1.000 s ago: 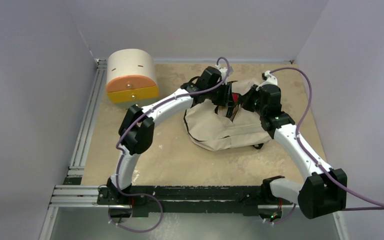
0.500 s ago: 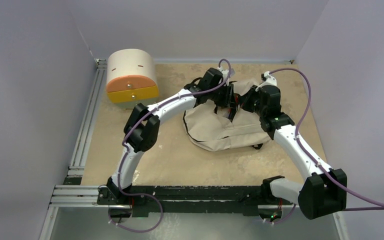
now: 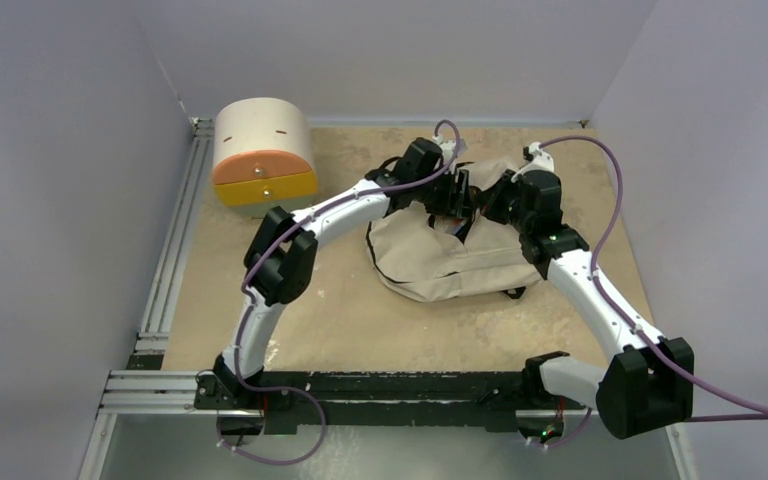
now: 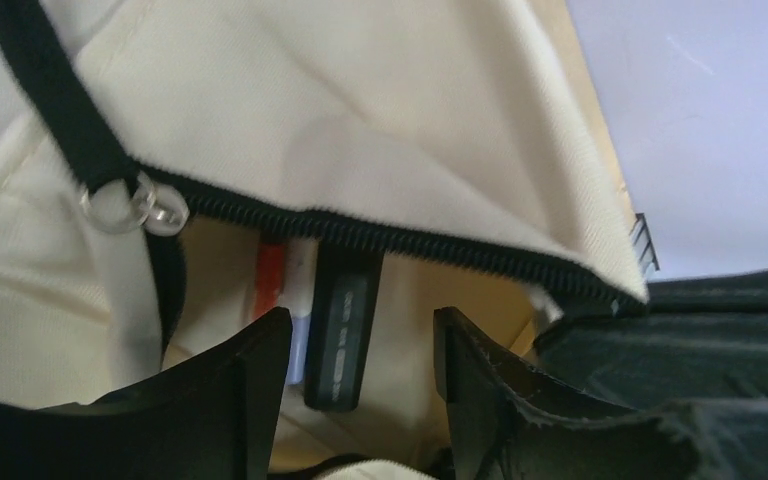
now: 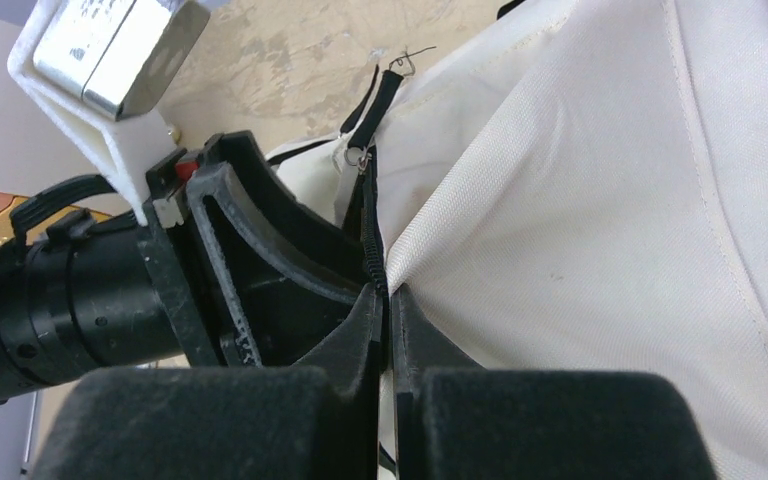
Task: Pack the student bag
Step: Place the stationery in the student bag, then pick up the stationery from the center of the board.
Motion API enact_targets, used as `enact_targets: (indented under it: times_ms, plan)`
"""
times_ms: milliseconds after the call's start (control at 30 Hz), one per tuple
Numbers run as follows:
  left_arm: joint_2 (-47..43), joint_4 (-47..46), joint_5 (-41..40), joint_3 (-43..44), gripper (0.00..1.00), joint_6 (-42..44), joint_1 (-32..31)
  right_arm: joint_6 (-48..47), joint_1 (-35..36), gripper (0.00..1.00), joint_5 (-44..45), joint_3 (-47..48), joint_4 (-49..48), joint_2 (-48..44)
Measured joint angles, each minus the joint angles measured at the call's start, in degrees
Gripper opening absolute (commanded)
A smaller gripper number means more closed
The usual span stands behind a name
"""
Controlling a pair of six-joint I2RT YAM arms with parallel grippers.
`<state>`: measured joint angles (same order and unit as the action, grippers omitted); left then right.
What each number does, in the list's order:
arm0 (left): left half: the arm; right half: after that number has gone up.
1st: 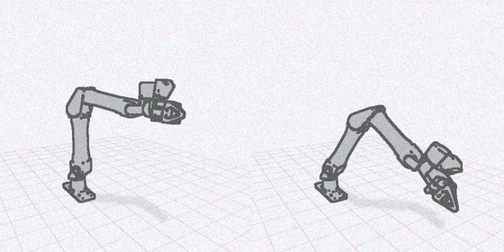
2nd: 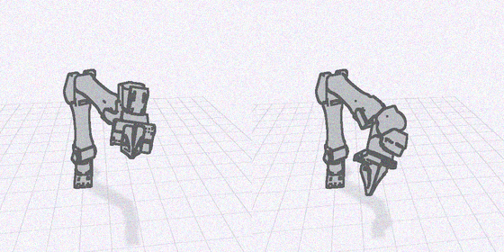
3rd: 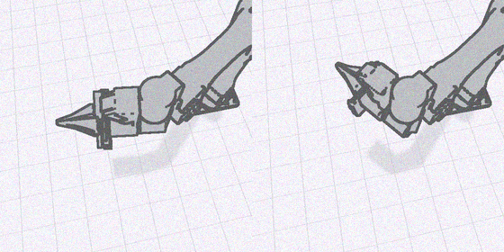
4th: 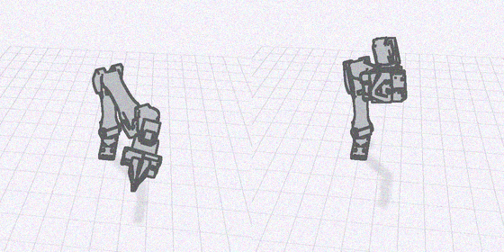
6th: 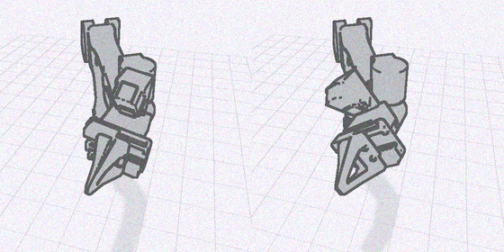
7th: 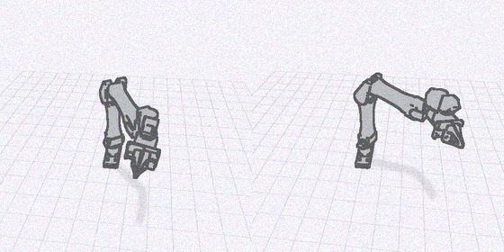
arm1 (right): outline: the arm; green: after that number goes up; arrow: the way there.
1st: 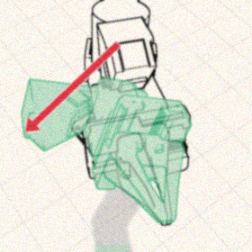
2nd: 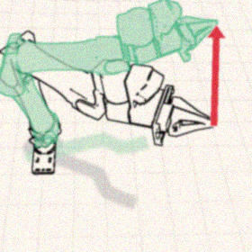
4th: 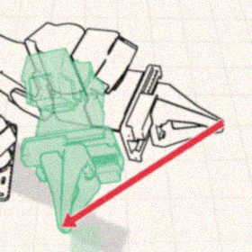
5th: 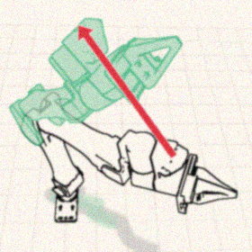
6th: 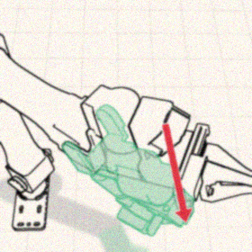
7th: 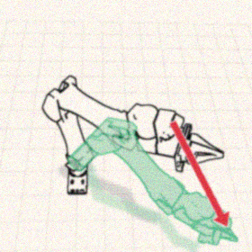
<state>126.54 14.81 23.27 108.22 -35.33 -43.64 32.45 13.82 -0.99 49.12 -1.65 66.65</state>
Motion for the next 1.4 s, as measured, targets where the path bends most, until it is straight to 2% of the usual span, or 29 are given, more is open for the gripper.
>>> enact_targets:
  times_ms: [100,200,433,500,667,767,967,1167,1400]
  plan:
    - [-2.34,1.42,-1.64,-2.67,0.54,1.49,0.15,0.11,0.00,0.00,0.04,0.00,0.00,0.00]
    - [-8.81,3.39,-4.94,-8.35,0.54,3.56,0.28,0.11,0.00,0.00,0.39,0.00,0.00,0.00]
    - [-34.93,7.89,-15.63,-26.97,0.54,7.50,1.95,0.11,0.07,0.00,1.73,0.00,0.00,0.02]
    - [-41.59,10.34,-19.10,-32.06,0.57,7.41,2.58,0.09,0.11,0.00,1.97,0.00,0.00,0.02]
    - [-51.89,17.11,-24.26,-45.44,0.58,6.16,5.53,0.09,0.15,0.00,2.56,0.00,-0.09,0.13]
    - [-53.29,21.42,-26.67,-50.40,0.59,5.97,9.29,0.09,0.15,0.00,2.51,-0.37,-0.76,0.26]
    - [-53.27,24.90,-34.95,-53.70,0.59,5.77,13.77,-0.07,0.15,0.00,2.43,-0.68,-1.62,0.57]
    - [-52.65,20.92,-36.98,-60.85,0.59,5.75,18.18,-0.44,0.15,0.00,1.86,-0.85,-1.97,0.92]
    - [-47.52,16.22,-36.87,-61.24,0.59,5.75,22.40,-0.96,0.15,0.00,1.07,-0.85,-1.88,1.22]
